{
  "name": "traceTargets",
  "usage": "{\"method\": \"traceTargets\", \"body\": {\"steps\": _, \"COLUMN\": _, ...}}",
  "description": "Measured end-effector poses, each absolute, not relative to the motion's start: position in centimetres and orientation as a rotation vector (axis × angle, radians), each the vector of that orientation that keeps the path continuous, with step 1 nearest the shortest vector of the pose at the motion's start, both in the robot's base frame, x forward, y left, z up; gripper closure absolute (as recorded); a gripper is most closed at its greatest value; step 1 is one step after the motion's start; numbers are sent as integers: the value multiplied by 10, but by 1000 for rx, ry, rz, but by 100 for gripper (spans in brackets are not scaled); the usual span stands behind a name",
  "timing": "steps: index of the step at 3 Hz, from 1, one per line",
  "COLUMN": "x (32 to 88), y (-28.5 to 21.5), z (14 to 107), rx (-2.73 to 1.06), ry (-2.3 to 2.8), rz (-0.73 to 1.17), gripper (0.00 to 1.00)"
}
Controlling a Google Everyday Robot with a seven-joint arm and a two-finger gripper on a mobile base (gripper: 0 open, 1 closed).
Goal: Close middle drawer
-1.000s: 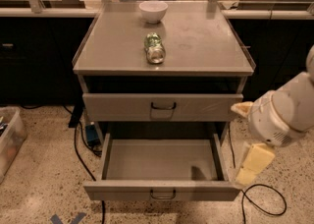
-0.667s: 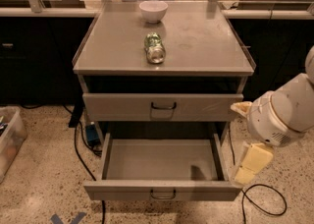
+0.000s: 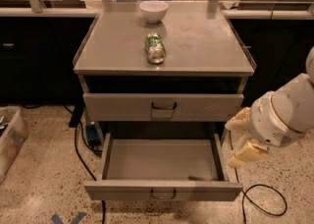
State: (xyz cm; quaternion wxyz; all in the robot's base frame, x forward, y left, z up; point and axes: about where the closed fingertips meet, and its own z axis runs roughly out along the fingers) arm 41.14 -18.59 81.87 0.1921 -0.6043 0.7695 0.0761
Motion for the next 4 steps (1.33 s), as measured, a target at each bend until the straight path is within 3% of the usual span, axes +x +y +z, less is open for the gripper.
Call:
{"method": "traceTargets", "body": {"steps": 2, "x": 397, "y": -176, "z": 781, "rx": -1684, "ry": 2177, "rz": 282, "gripper": 89}}
{"method": "traceTargets", "body": {"steps": 3, "x": 373, "y": -148, "z": 715, "rx": -1608, "ry": 2225, "rz": 452, "gripper": 100}}
{"method": "traceTargets", "body": {"steps": 4, "x": 346, "y": -127, "z": 652, "rx": -1482, "ry": 2305, "rz": 551, "gripper": 100}}
